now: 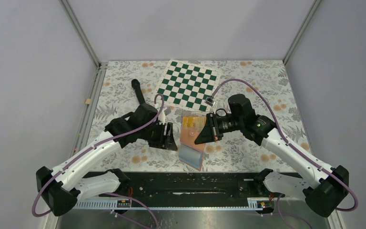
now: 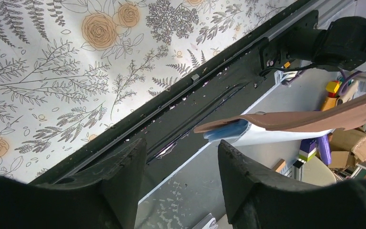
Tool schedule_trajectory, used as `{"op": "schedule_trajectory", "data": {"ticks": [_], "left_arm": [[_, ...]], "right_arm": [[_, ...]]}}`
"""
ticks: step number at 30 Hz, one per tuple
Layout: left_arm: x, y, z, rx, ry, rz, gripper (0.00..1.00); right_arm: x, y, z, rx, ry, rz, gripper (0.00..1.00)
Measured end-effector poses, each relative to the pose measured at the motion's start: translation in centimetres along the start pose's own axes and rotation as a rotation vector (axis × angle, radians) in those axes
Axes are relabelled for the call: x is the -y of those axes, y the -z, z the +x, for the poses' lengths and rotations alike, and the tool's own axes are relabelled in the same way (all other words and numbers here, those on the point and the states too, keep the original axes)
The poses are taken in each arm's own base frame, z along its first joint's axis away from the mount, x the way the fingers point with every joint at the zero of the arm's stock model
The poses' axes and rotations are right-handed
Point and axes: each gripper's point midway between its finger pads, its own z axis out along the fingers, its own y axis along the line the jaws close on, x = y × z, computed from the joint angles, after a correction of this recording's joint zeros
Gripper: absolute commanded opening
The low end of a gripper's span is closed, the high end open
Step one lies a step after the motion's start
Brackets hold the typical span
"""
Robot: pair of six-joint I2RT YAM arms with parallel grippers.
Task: Put the credit cards into the card holder
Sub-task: Open the card holder.
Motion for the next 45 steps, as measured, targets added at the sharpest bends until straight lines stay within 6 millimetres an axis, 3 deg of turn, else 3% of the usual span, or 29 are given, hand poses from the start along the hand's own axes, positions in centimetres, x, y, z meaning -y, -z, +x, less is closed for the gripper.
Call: {"op": "schedule_trajectory", "data": {"ticks": [11,18,23,29,39,45], "left_arm": [[1.1,-0.6,0.6,-0.026,-0.031,0.069,0.57],[2.6,0.4,0.1,0.041,-0.055,0.146,0.58],[1.7,0.4,-0.2,0.067,-0.05,0.099,0.57],[0.0,-1.2,0.6,-0.004,-0.014,0.022,0.57],[0.4,-1.9,1.1,-0.02,-0.022,0.07,0.57],[1.5,-1.0,0.8,0.027,-0.044,0.124,0.57]], "right_arm": [[0.2,-0.1,0.0,-0.004,-0.006,0.003,0.0],[0.2,-0.1,0.0,-0.004,-0.006,0.003,0.0],[0.2,-0.1,0.0,-0.004,-0.007,0.003,0.0],[0.2,-0.1,0.0,-0.004,-0.007,0.003,0.0],[0.2,-0.1,0.0,-0.004,-0.008,0.003,0.0],[0.2,-0.1,0.0,-0.005,-0.008,0.002,0.0]]}}
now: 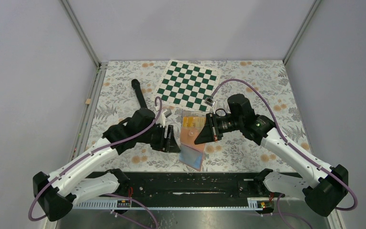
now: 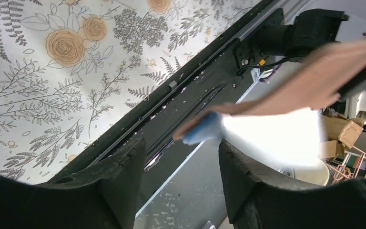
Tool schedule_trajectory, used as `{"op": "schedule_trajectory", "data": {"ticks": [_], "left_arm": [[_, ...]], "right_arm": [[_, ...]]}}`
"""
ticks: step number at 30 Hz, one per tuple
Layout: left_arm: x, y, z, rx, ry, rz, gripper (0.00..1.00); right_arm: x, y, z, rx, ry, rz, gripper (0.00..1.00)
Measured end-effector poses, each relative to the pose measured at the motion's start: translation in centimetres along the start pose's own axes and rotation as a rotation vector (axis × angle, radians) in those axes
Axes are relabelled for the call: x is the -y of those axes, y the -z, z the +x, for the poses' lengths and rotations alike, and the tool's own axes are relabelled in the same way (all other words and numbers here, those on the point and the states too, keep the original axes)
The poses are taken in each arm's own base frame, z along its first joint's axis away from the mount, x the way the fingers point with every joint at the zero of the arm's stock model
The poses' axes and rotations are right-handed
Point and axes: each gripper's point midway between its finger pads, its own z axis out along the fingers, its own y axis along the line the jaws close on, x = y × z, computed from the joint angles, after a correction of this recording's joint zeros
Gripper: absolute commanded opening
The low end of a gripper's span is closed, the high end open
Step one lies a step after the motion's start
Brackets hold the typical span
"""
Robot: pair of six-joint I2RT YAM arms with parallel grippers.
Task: Put the credit cards into the card holder
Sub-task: Open the card holder.
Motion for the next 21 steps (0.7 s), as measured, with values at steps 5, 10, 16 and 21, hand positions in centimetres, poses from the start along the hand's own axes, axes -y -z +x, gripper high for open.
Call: {"op": "schedule_trajectory", "data": {"ticks": [5,10,16,21], "left_arm": [[0.9,1.0,-0.4,0.056,-0.021,0.037,0.57],[0.9,0.9,-0.5,0.061,-0.016,0.039,0.58],[0.0,0.9,-1.2,0.095,-0.005,-0.005,0.61],[-1.5,0.8,-1.9,0.116,0.025,-0.082,0.59]], "right_arm": [[0.0,0.0,0.0,0.0,0.0,0.0,0.0],[0.0,0.0,0.0,0.0,0.0,-0.001,0.0],[-0.1,0.0,0.0,0.0,0.0,-0.002,0.0],[-0.1,0.0,0.0,0.0,0.0,-0.002,0.0]]}}
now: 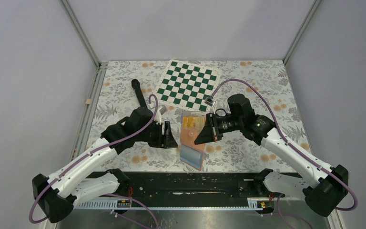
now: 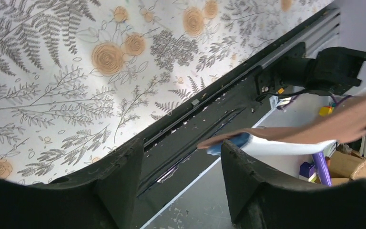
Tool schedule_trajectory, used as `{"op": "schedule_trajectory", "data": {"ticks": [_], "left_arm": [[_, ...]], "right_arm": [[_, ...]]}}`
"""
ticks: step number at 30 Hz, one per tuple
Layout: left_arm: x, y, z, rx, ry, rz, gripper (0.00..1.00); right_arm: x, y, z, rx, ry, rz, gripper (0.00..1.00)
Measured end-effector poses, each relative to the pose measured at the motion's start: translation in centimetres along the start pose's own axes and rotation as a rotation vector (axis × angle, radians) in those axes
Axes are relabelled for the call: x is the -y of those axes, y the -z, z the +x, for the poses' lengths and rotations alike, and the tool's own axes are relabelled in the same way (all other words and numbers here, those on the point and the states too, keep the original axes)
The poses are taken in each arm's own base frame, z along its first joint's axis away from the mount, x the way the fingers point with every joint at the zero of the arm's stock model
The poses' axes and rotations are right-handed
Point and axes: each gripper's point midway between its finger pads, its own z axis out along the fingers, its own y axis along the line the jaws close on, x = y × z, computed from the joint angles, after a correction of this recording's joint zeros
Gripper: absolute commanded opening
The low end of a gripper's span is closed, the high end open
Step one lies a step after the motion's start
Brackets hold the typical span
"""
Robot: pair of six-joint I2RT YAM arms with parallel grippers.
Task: Put the credit cards into the card holder
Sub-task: Open the card holder.
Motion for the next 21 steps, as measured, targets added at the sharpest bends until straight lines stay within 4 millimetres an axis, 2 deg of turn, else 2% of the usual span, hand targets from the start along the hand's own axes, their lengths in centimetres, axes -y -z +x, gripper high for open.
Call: {"op": "schedule_trajectory", "data": {"ticks": [6,16,21], "left_arm": [[-1.3,-1.0,0.8,-0.06,0.031,-0.06,0.58],[0.6,-1.2,0.4,-0.05,0.022,0.031,0.58],[0.9,-1.3,0.6,-0.058,0.018,0.045,0.55]], "right_arm": [[-0.1,0.0,0.1,-0.005,0.0,-0.006,0.0],[-0.2,0.0,0.2,-0.011,-0.005,-0.013,0.0],[-0.2,0.0,0.2,-0.012,-0.007,-0.016,0.0]]}}
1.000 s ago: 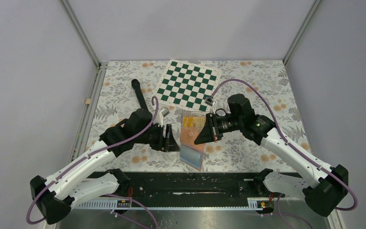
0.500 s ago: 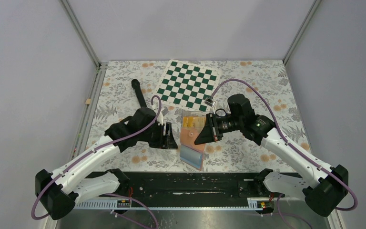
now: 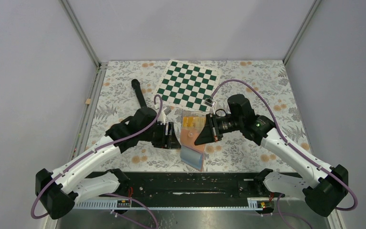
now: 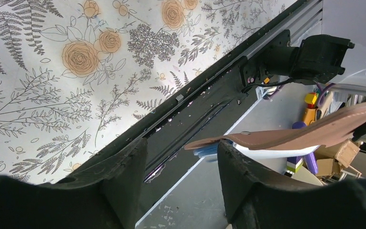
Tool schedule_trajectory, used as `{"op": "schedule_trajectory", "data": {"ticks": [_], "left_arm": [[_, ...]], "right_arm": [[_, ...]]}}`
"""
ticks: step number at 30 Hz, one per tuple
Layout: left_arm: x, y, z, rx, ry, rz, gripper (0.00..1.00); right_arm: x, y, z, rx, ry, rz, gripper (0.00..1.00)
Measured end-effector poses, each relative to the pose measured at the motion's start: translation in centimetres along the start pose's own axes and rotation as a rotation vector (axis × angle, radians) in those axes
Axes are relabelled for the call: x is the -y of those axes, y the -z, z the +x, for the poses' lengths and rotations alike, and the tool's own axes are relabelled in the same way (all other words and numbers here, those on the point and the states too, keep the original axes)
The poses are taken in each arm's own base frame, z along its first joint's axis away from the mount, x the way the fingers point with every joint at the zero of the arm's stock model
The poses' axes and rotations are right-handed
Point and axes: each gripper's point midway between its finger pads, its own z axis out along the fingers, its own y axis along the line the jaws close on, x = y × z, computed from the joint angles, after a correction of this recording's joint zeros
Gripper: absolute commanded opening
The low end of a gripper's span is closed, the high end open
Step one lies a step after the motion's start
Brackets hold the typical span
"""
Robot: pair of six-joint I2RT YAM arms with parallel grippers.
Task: Put the credit cards into the card holder
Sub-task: Open the card holder.
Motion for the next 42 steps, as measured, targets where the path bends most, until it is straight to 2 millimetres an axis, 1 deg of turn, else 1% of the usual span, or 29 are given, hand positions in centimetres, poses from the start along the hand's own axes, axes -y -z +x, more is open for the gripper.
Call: {"op": "schedule_trajectory", "data": {"ticks": [13,21,29,39,42], "left_arm": [[1.1,0.9,0.9,0.042,0.008,0.107,0.57],[2.0,0.9,0.4,0.071,0.016,0.149,0.58],[2.4,1.1,0.3,0.072,0.002,0.167,0.58],[3.9,2.7,-0.6,0.12,-0.048,0.209,0.58],[3.9,2.9,-0.6,0.126,-0.055,0.213,0.6]], "right_arm": [[-0.2,0.0,0.3,-0.012,-0.004,-0.014,0.0],[-0.5,0.2,0.4,-0.014,0.001,-0.026,0.0],[-0.5,0.2,0.4,-0.013,0.003,-0.026,0.0],[-0.3,0.0,0.4,-0.009,-0.012,-0.031,0.0],[-0.4,-0.1,0.3,-0.003,-0.023,-0.038,0.0]]}}
